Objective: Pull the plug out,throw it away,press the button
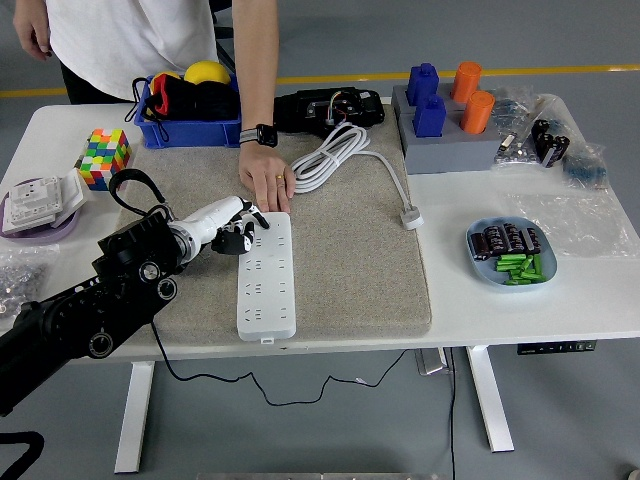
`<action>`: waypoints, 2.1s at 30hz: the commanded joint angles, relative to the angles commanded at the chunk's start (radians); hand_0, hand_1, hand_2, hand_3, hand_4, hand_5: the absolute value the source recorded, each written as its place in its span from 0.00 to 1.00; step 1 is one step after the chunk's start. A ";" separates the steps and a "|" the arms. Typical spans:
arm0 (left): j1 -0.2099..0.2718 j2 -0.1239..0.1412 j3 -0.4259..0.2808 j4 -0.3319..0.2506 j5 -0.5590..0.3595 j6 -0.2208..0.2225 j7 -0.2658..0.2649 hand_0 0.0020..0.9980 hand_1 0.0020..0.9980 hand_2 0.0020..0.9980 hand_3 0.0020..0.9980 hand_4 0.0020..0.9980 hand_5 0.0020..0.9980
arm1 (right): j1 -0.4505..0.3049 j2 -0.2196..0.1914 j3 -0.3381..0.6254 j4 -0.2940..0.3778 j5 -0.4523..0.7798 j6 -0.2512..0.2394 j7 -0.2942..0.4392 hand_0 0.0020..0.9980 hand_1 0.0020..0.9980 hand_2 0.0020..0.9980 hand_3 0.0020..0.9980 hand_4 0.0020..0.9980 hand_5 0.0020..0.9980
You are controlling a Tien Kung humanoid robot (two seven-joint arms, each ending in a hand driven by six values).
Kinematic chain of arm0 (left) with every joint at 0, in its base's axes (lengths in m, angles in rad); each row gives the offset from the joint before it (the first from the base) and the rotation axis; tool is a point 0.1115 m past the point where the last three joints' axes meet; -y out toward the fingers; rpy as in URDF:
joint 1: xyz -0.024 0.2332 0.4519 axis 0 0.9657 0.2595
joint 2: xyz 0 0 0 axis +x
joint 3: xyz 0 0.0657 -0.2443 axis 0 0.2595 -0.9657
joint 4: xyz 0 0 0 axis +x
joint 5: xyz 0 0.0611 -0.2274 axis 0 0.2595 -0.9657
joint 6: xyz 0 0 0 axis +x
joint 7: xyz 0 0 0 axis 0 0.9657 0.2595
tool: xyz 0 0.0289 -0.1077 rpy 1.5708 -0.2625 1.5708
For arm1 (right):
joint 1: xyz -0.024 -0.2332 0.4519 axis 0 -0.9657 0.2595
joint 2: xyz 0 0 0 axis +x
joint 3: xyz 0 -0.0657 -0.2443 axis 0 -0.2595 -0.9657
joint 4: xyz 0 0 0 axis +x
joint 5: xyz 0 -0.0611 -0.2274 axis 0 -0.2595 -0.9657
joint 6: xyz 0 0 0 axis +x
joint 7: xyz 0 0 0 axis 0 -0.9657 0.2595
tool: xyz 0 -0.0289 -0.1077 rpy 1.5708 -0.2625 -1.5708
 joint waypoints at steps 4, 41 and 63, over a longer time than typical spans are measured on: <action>-0.002 0.000 0.000 -0.005 0.002 0.001 -0.001 0.04 0.02 0.14 0.68 0.06 0.00 | 0.001 0.000 0.001 0.001 -0.001 0.000 0.000 0.73 0.68 0.66 0.64 0.74 0.58; 0.247 0.091 -0.604 -0.151 0.213 0.040 -0.111 0.81 0.78 0.74 0.80 0.76 0.07 | 0.001 0.002 0.007 0.001 -0.009 0.000 0.000 0.73 0.68 0.66 0.64 0.74 0.58; 0.314 0.081 -0.659 -0.162 0.202 0.039 -0.113 0.82 0.79 0.74 0.80 0.77 0.10 | 0.000 0.003 0.010 0.002 -0.012 0.000 0.001 0.73 0.68 0.66 0.64 0.74 0.58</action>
